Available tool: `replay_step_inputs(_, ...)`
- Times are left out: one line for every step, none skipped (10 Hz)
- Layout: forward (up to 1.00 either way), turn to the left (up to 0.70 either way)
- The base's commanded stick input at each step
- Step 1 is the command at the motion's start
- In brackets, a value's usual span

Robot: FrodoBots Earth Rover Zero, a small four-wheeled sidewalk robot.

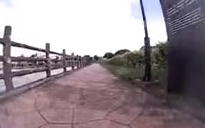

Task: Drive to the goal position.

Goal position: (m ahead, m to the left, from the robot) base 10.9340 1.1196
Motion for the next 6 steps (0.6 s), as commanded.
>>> replay_step_inputs(0.70, 0.10)
replay_step_inputs(0.70, 0.10)
replay_step_inputs(0.70, 0.11)
replay_step_inputs(0.70, 0.11)
replay_step_inputs(0.70, 0.11)
replay_step_inputs(0.70, 0.11)
